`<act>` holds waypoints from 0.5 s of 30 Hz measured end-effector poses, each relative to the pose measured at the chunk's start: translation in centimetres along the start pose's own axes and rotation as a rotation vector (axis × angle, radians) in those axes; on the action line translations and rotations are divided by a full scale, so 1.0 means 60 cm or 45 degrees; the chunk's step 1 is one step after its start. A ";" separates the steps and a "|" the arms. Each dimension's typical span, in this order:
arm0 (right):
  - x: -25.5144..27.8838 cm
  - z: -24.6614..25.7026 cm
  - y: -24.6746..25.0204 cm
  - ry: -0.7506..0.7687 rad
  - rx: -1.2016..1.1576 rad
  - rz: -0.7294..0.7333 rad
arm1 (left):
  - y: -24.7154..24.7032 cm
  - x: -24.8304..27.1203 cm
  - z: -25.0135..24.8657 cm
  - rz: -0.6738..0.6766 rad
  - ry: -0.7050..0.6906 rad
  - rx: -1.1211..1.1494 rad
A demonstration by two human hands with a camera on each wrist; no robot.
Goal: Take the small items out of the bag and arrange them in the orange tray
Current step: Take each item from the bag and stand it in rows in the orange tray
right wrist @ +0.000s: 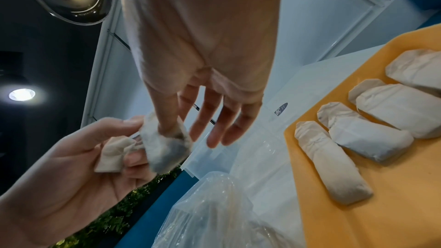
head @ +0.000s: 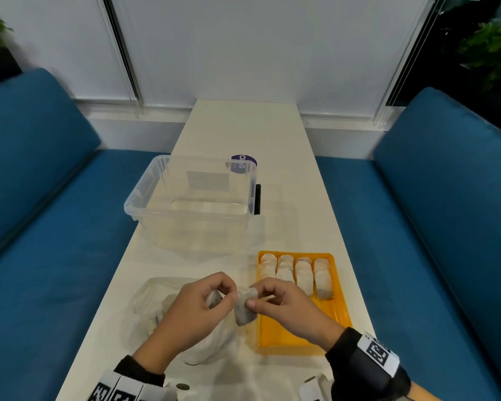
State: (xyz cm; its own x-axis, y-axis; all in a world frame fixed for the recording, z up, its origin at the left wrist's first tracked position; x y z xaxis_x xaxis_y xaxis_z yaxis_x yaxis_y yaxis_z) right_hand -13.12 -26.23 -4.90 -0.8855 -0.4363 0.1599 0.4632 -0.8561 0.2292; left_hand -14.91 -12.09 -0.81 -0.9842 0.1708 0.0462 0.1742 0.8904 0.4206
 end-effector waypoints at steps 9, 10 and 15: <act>0.004 0.002 -0.005 0.073 0.081 -0.005 | 0.001 -0.001 -0.004 -0.063 -0.072 -0.062; 0.004 0.003 -0.005 0.089 0.148 -0.018 | -0.001 -0.001 -0.003 -0.055 -0.071 -0.063; 0.000 -0.025 -0.003 0.029 0.310 -0.011 | -0.008 0.001 0.019 -0.032 -0.005 -0.058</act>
State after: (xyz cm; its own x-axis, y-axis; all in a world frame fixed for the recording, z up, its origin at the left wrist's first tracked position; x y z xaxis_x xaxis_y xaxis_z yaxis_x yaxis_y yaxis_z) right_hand -13.26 -26.51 -6.35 -0.8889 -0.4375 0.1358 0.4481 -0.7690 0.4559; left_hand -15.04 -12.05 -2.03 -0.9881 0.1507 0.0317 0.1482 0.8744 0.4621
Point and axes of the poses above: each hand's wrist, its own x-axis away from the middle knuckle, its own y-axis out of the back of the hand, z = x × y, the point moved 8 cm from there along -x, towards the middle knuckle, and after that the axes turned 1 degree about -y, right-handed, at the moved point
